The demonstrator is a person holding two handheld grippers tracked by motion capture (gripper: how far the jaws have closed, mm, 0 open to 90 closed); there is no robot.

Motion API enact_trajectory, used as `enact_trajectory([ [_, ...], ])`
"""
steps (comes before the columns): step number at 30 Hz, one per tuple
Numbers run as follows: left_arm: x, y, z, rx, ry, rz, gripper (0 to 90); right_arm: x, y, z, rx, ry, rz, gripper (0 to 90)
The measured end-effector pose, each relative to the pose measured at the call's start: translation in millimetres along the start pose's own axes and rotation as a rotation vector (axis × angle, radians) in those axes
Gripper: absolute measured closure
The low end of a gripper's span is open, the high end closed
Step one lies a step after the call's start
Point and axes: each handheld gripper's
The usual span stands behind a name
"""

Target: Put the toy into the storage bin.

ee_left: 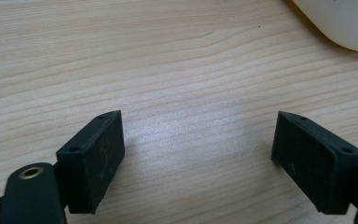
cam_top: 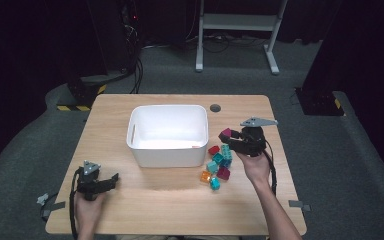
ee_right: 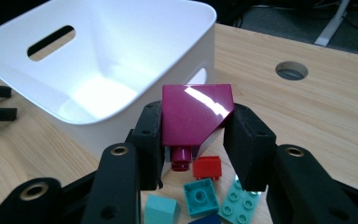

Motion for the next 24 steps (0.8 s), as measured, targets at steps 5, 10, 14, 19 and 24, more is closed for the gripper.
enact_trajectory([
  [5, 0.0, 0.0, 0.0, 0.000, 0.000, 0.000, 17.1, -10.0, -2.1, 4.8, -0.012, 0.023, -0.009, 59.1],
  [10, 0.0, 0.0, 0.0, 0.000, 0.000, 0.000, 17.1, -17.2, -6.7, 7.4, -0.034, 0.022, 0.005, 59.1],
  [14, 0.0, 0.0, 0.0, 0.000, 0.000, 0.000, 17.1, -22.1, -6.9, 10.2, -0.025, 0.047, 0.026, 59.1],
  [19, 0.0, 0.0, 0.0, 0.000, 0.000, 0.000, 17.1, -29.0, -7.2, 13.3, -0.026, 0.058, 0.025, 59.1],
  [24, 0.0, 0.0, 0.0, 0.000, 0.000, 0.000, 17.1, -41.4, -9.8, 20.8, -0.044, 0.085, 0.007, 59.0],
])
Point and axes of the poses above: each handheld gripper's, and its own axes: y roughly backward along the jaws, x roughly out of its underside, z roughly to its left, and after that the axes turned 10 degrees about -x, right-handed
